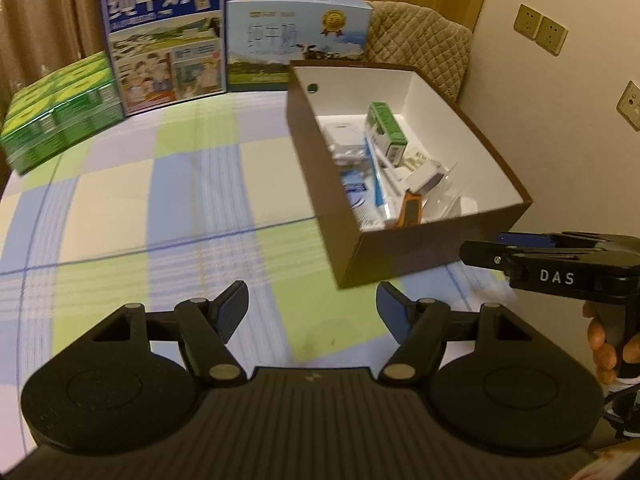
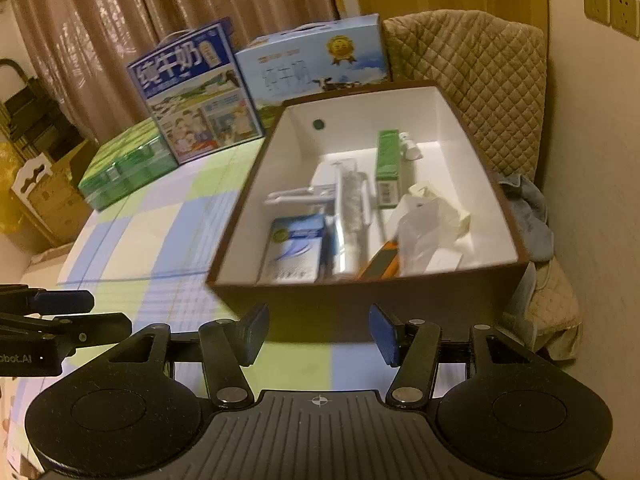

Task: Organize rigid objects

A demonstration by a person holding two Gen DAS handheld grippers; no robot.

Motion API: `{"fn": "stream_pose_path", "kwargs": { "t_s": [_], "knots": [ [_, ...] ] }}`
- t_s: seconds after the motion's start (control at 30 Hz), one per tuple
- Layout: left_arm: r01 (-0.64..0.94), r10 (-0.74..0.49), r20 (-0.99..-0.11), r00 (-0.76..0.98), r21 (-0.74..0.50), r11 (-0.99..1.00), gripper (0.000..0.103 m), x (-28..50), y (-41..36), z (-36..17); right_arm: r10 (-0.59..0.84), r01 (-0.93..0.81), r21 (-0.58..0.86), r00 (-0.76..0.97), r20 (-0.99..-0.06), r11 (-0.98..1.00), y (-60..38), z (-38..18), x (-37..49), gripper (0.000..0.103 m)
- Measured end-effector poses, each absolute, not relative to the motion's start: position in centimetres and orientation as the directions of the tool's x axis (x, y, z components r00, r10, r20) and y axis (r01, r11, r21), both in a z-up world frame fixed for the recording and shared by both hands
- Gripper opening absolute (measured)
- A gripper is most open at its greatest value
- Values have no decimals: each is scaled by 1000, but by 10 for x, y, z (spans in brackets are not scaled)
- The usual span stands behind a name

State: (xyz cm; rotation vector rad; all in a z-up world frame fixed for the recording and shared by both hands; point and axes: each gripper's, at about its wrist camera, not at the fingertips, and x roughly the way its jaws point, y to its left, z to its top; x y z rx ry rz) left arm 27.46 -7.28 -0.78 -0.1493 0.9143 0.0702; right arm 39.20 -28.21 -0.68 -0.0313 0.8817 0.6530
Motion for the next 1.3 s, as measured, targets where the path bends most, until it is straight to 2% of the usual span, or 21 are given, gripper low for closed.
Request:
{"fn": "stream_pose_path", "kwargs": {
  "t_s": [0.13, 0.6, 1.3],
  "knots": [
    [-147, 4, -801, 599, -105, 984, 67, 244, -61, -7, 520, -558, 230, 441, -731, 797, -269, -4, 361, 54],
    [-196, 26, -799, 600, -116, 974, 67, 141, -26, -2, 534, -599, 231, 395, -748, 767, -231, -2, 251, 72],
    [-237, 53, -787, 615, -120, 964, 67, 45, 3, -2, 536, -635, 200, 395, -746, 746, -201, 0, 152, 75]
  ]
}}
